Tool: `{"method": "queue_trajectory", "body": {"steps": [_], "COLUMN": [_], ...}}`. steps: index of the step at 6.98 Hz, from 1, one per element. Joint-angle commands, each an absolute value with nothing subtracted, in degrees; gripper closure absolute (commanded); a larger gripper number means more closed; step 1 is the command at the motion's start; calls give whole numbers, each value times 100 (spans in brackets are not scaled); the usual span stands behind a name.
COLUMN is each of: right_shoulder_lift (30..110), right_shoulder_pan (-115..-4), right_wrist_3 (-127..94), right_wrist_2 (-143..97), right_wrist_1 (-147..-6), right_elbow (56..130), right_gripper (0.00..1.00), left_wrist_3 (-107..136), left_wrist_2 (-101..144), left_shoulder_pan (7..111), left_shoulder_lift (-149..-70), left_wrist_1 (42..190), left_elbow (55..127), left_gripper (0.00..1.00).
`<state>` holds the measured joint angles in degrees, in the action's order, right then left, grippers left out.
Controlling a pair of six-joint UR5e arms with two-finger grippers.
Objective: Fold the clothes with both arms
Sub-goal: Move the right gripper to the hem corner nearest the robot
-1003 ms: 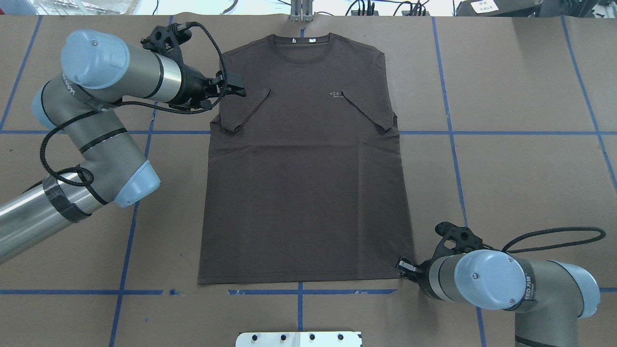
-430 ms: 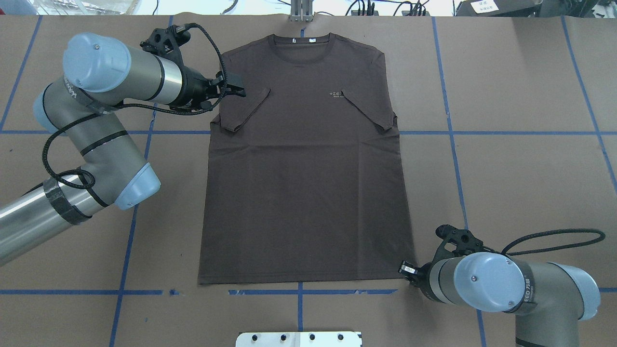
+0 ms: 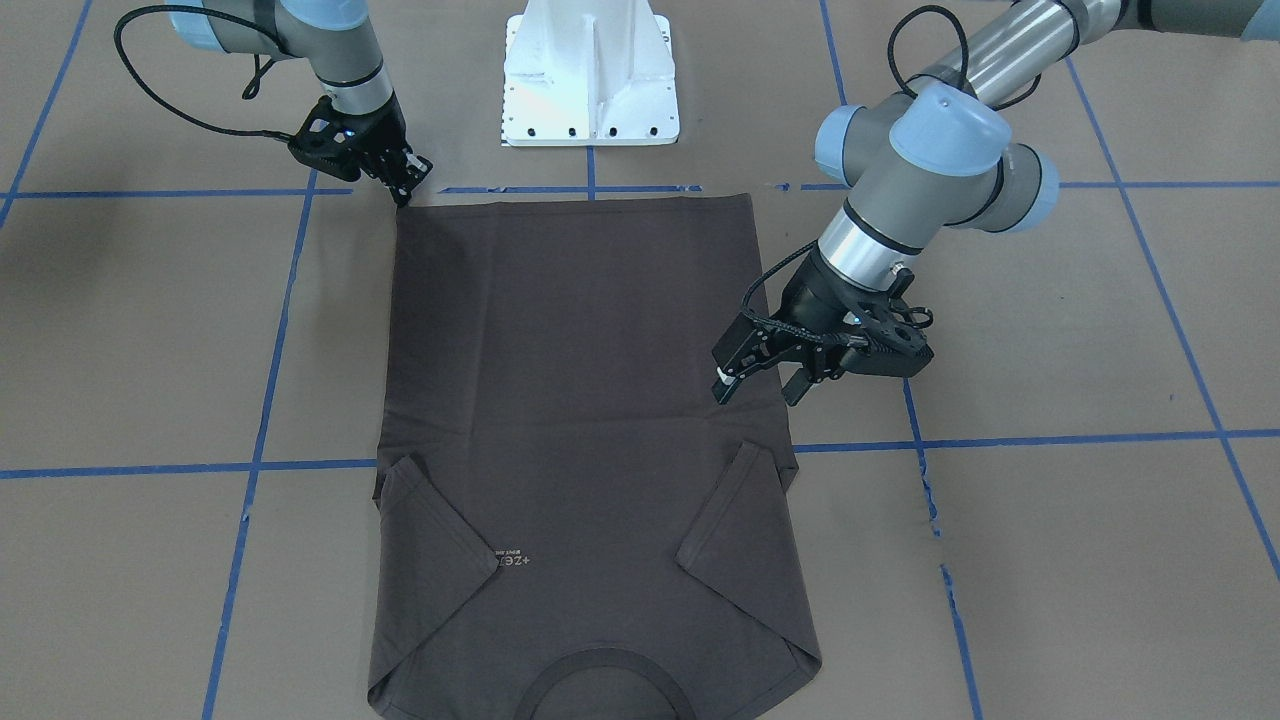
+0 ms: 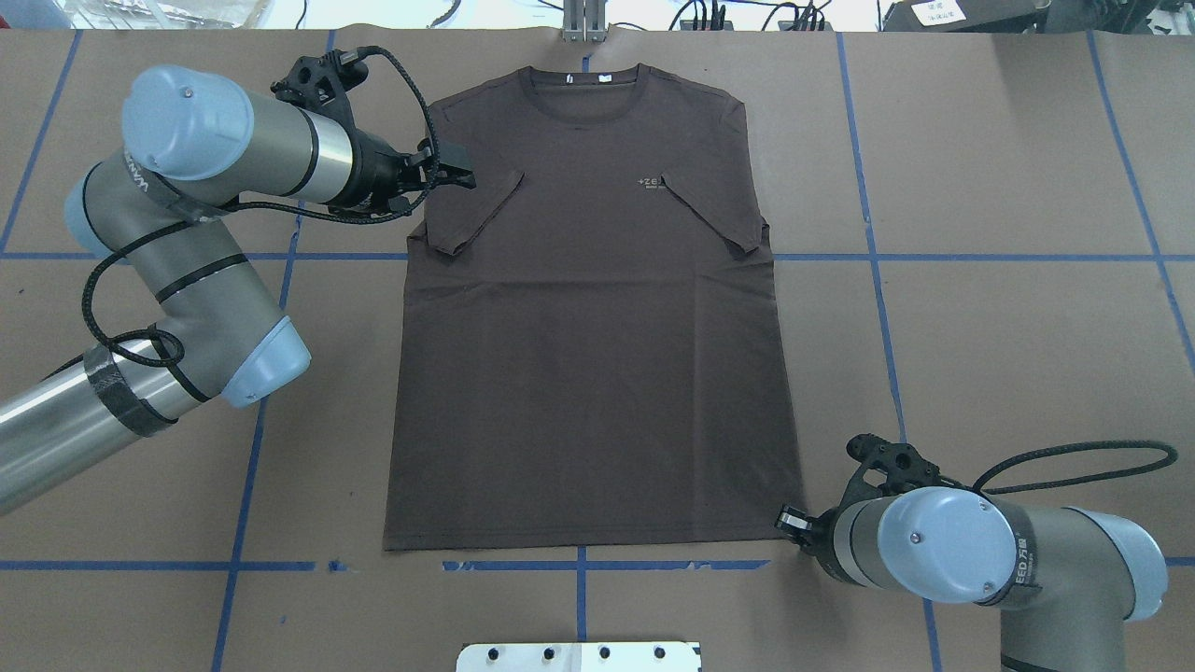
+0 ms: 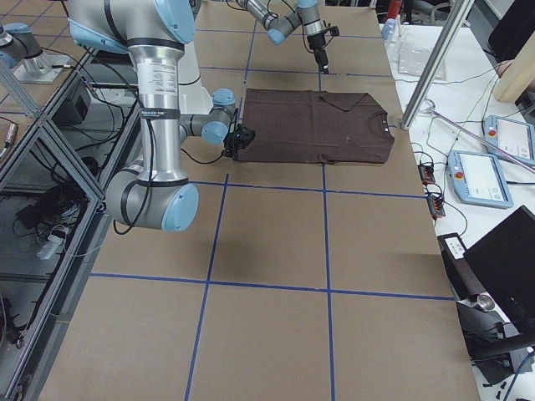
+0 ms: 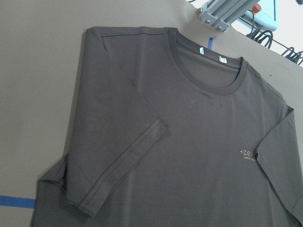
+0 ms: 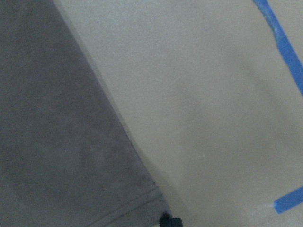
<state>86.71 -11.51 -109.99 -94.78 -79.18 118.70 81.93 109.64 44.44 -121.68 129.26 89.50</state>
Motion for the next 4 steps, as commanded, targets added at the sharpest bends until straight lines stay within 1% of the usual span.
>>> {"method": "queue_trajectory", "body": {"steps": [1,3,4], "right_shoulder_lift": [8631,8465,7968], "right_shoulder_pan": [-1213,-1562,-1817], "right_wrist_3": [-10908,-10409,-10267], "right_wrist_2": [-9448,-9439,-9448], "right_wrist_1": [-8934,-9796,-10261], "right_elbow": [12337,12874,12876], "right_gripper": [100,100,100], "left_wrist_3": [8209,8419,8533], "left_wrist_2": [10855,10706,10670], "left_shoulder_pan": [4395,4325,4150], "left_shoulder_lift": [-12138,-12051,-11536], "left_wrist_1": [12946,12929,12929], "left_elbow": [8965,9148,9732], "left_gripper": [4,4,4]}}
